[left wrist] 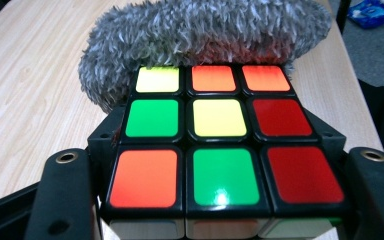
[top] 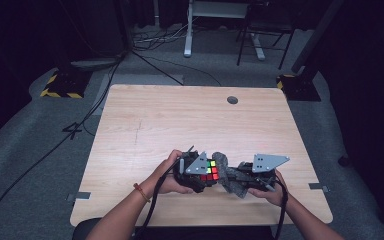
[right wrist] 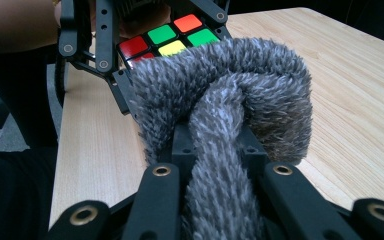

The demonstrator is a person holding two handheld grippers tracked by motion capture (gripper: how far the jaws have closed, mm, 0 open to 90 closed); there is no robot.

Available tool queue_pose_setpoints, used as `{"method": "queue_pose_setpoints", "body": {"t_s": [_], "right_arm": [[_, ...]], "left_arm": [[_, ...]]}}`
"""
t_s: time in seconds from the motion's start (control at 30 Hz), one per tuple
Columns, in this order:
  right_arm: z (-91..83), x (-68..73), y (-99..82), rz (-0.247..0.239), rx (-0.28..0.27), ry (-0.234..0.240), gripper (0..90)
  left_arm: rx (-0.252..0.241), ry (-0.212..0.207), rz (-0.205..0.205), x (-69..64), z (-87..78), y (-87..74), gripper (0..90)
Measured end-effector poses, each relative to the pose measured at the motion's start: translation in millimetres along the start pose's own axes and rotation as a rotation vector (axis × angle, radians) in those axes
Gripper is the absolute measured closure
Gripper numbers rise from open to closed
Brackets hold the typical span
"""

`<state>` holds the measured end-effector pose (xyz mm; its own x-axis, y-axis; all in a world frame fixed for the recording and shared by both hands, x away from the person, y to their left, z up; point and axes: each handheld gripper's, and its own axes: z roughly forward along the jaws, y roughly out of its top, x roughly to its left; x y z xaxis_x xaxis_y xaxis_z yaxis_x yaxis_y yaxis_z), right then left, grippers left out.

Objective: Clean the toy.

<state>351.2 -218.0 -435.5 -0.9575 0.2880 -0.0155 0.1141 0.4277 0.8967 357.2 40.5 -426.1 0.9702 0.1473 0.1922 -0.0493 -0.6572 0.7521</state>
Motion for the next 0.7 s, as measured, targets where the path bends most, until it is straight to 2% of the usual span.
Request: {"method": "queue_pose_setpoints", "body": {"t_s": [0.07, 0.2, 0.27, 0.3, 0.33, 0.4, 0.5, 0.57, 0.63, 0.7], "right_arm": [[-0.8, 0.2, 0.7, -0.002, -0.004, -0.007, 76.9], [-0.1, -1.7, 2.5, 0.013, -0.006, -0.018, 77.0], [4.2, -1.9, 0.8, 0.007, 0.025, -0.038, 77.0], [7.4, -2.3, -1.1, 0.011, 0.039, -0.031, 77.0], [10.9, -2.3, -3.1, 0.019, 0.054, -0.019, 77.0], [19.0, -1.4, -5.6, 0.014, 0.116, -0.01, 77.0], [22.6, 0.2, -8.2, 0.01, 0.133, 0.002, 77.0], [18.2, -0.1, -7.0, 0.003, 0.116, -0.005, 77.0], [9.1, -1.2, -3.7, 0.017, 0.06, 0.005, 77.0], [-0.5, -0.5, 1.6, 0.009, 0.004, -0.004, 77.0]], "left_arm": [[-0.004, -0.01, -0.001, 0.9, 0.1, 0.3, 33.1], [-0.057, -0.004, -0.018, 2.3, -4.0, 1.5, 33.2], [-0.097, -0.007, -0.022, 2.0, -8.8, 4.7, 33.3], [-0.109, 0.0, -0.014, 1.4, -10.9, 6.8, 33.3], [-0.111, 0.01, -0.008, 0.5, -12.6, 8.4, 33.3], [-0.121, 0.006, -0.007, 0.8, -14.5, 8.7, 33.3], [-0.116, -0.002, -0.02, 3.2, -12.8, 6.3, 33.3], [-0.106, -0.012, -0.027, 5.4, -9.6, 4.2, 33.3], [-0.08, -0.019, -0.032, 6.7, -5.2, 1.0, 33.3], [-0.054, -0.021, -0.035, 6.2, -0.1, -0.7, 33.3]]}}
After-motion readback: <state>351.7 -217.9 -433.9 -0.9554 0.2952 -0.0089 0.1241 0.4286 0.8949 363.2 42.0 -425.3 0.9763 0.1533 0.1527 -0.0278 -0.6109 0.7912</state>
